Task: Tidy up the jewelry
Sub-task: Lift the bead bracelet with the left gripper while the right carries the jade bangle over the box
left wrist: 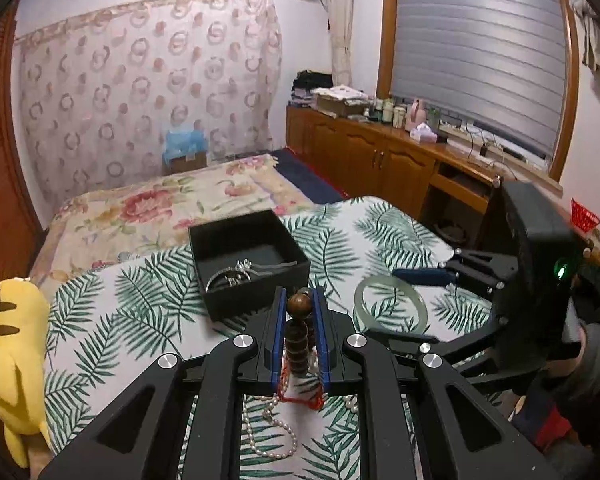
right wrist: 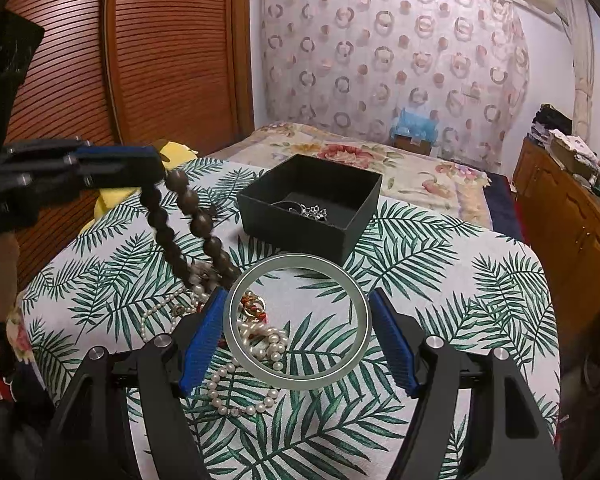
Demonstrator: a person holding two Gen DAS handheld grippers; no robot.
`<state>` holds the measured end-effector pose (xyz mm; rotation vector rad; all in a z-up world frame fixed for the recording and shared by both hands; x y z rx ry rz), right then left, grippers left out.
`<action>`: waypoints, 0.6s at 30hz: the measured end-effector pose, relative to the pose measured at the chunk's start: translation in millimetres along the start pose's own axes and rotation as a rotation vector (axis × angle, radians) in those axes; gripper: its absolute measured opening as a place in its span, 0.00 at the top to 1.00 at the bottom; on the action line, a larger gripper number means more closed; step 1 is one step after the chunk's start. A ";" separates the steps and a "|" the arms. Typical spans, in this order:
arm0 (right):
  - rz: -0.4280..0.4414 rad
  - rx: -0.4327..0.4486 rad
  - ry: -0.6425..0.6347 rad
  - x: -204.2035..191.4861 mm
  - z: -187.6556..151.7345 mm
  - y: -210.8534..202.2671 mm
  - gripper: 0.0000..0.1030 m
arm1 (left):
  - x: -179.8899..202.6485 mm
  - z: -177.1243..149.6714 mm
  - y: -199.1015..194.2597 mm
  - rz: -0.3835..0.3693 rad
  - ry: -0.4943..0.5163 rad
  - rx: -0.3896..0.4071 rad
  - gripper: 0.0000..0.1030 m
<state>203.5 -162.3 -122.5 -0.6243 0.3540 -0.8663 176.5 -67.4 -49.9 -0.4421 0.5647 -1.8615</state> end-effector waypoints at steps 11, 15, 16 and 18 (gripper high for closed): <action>-0.004 0.010 -0.002 2.2 4.7 -4.7 0.28 | -4.9 43.9 -40.5 0.001 -0.002 0.108 0.88; -0.007 0.009 0.003 4.3 4.9 -5.9 0.28 | -0.1 59.6 -57.8 0.010 0.015 0.154 0.88; -0.007 0.010 0.005 4.6 4.7 -6.3 0.28 | 0.1 62.6 -60.9 0.016 0.020 0.162 0.88; -0.009 0.013 0.007 5.6 5.2 -7.8 0.28 | 0.3 67.5 -64.3 0.026 0.028 0.172 0.88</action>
Point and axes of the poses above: each gripper's, at about its wrist camera, not at the fingertips, and y roughly the way its jaws point, x to its right, z to its top, the point moved 10 cm from there along y, roughly the way its jaws point, and after that the axes turned 2 degrees about z, right-handed, at the moved point
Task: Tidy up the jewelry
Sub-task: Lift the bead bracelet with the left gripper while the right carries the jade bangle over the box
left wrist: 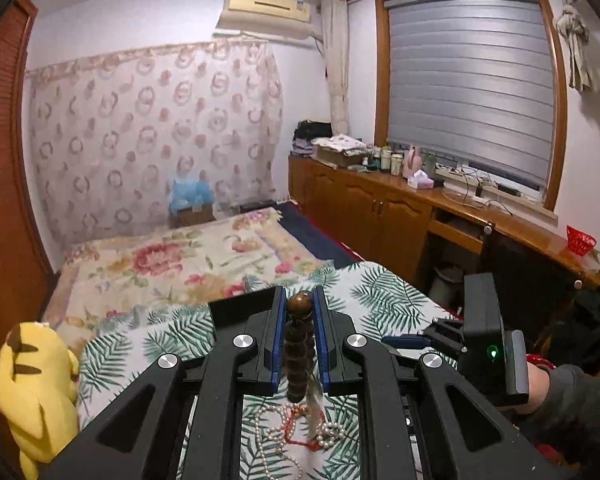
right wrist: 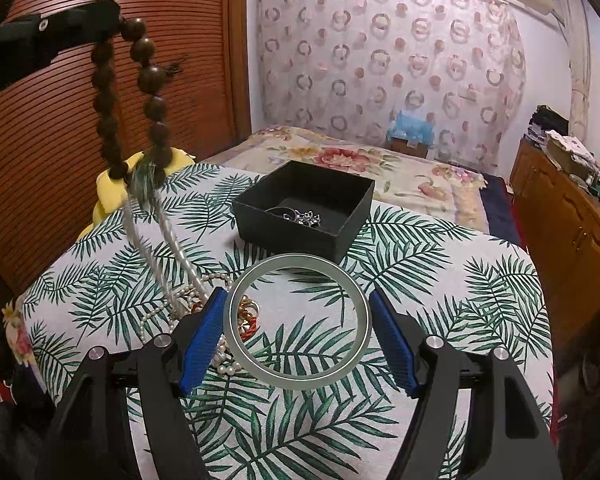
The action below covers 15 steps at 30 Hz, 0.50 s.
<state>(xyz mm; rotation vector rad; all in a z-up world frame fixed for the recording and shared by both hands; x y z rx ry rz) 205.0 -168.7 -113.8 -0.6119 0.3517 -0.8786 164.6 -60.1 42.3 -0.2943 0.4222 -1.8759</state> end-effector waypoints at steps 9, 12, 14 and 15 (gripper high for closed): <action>-0.002 0.015 0.003 4.7 4.8 -5.1 0.28 | -8.2 7.5 7.1 0.043 0.012 -0.003 0.88; -0.003 0.017 -0.004 5.9 8.9 -4.1 0.28 | -11.7 6.2 13.8 0.046 0.006 -0.011 0.88; -0.005 0.018 -0.016 6.8 13.9 -1.1 0.28 | -15.1 4.0 21.0 0.047 0.004 -0.016 0.88; -0.005 0.019 -0.022 7.4 16.7 1.4 0.28 | -16.8 2.8 23.8 0.046 0.003 -0.019 0.88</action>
Point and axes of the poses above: each gripper's, at about its wrist camera, not at the fingertips, and y roughly the way its jaws point, x to its right, z to its top, the point moved 10 cm from there along y, roughly the way its jaws point, and after that the axes turned 2 degrees about z, right-handed, at the moved point
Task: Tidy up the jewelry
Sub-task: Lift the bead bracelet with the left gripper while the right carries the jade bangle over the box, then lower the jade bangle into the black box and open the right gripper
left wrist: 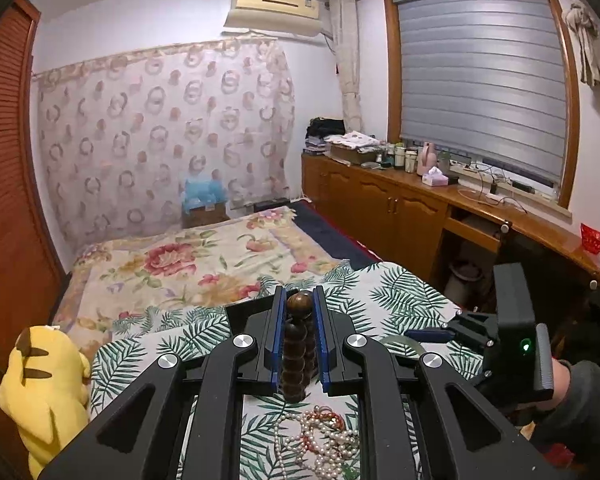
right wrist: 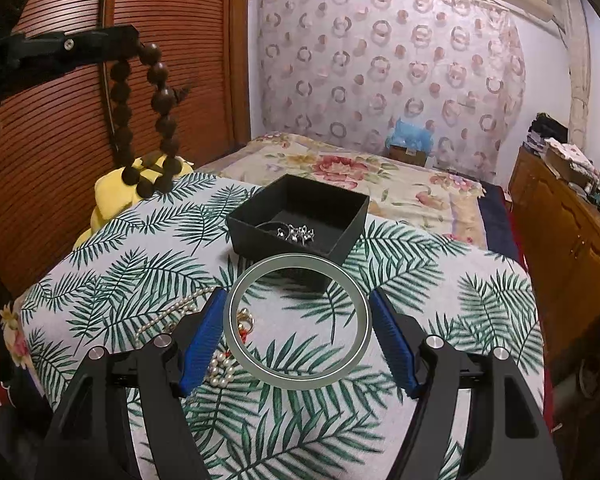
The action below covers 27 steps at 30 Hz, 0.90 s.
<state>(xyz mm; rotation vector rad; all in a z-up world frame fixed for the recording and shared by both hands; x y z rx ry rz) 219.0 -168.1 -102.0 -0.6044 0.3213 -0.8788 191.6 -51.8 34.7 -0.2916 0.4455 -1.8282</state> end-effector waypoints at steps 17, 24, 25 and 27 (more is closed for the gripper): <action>0.061 -0.029 -0.064 17.5 67.9 100.8 0.28 | -54.9 -22.1 81.1 0.037 -0.057 -0.091 0.88; 0.068 -0.099 -0.106 17.4 70.5 150.6 0.28 | -77.5 -22.0 97.5 0.051 -0.076 -0.103 0.88; 0.067 -0.107 -0.108 17.0 69.6 155.4 0.28 | -79.9 -21.7 99.5 0.051 -0.078 -0.104 0.88; 0.067 -0.117 -0.109 17.0 68.3 161.9 0.28 | -82.4 -21.0 101.3 0.050 -0.079 -0.105 0.88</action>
Point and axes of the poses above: each gripper's, at about its wrist camera, not at the fingertips, and y roughly the way its jaws point, x to its right, z to its top, the point moved 10 cm from there along y, roughly the way its jaws point, and after that the axes turned 2 degrees about z, right-handed, at the moved point
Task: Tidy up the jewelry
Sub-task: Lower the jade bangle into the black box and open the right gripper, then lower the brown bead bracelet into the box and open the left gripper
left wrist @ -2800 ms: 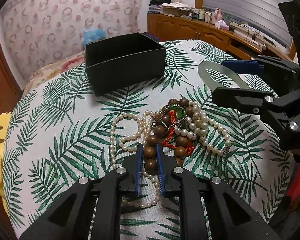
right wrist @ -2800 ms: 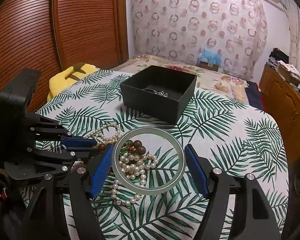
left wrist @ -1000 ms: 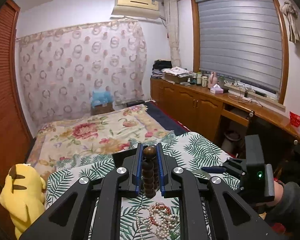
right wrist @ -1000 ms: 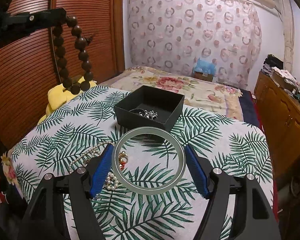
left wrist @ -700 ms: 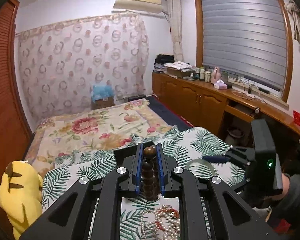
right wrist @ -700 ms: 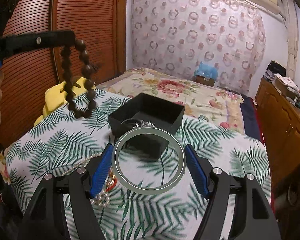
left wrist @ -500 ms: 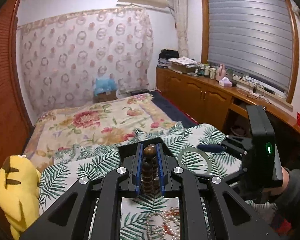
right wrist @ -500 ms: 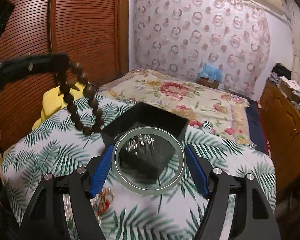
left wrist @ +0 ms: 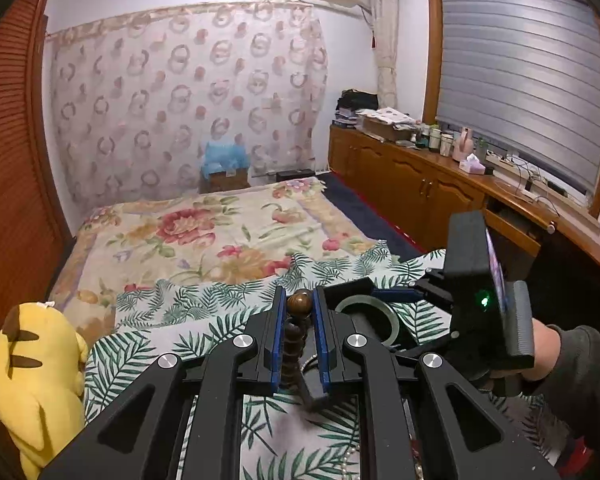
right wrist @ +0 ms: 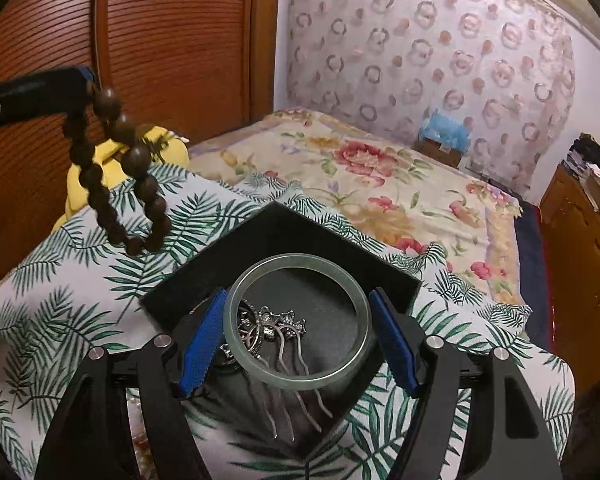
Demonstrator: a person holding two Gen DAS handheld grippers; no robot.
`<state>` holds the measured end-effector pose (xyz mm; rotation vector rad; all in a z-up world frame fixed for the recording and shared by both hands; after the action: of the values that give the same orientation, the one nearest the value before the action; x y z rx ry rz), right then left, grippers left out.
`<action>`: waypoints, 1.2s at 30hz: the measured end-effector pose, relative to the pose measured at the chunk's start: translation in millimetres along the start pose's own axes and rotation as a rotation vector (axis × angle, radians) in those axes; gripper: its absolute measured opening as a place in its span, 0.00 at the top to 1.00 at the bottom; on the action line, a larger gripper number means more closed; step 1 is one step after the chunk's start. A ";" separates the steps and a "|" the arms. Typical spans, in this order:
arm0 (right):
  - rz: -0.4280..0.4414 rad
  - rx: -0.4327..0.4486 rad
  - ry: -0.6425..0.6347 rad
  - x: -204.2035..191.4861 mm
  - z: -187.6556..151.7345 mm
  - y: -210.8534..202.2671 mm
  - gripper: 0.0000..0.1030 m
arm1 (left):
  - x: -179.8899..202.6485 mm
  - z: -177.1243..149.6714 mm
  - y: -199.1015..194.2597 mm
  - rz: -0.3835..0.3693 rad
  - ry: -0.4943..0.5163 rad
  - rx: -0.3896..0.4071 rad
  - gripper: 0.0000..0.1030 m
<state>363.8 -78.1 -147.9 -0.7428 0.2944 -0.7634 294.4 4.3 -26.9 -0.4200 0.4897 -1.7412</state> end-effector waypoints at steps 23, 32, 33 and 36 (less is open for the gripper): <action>0.010 0.021 0.030 11.2 2.3 -5.7 0.28 | 11.3 14.1 34.4 -0.034 0.014 -0.012 0.88; -0.038 0.055 0.097 37.1 -13.6 -44.3 0.28 | 25.9 8.2 56.8 -0.051 0.040 -0.042 0.88; -0.042 0.053 0.103 38.1 -16.5 -46.6 0.28 | 27.5 6.4 60.9 -0.049 0.041 -0.051 0.88; -0.048 0.050 0.119 41.6 -26.8 -54.3 0.28 | 28.8 1.1 64.9 -0.048 0.033 -0.064 0.87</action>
<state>351.6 -147.7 -128.1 -0.6606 0.3641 -0.8594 342.2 -36.4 -60.1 -0.4519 0.5642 -1.7843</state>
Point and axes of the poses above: each gripper's, at about its wrist camera, not at the fingertips, and y roughly the way its jaws point, x to its right, z to its top, the point moved 10 cm from there along y, roughly the way its jaws point, and after that the axes turned 2 degrees about z, right-handed, at the moved point
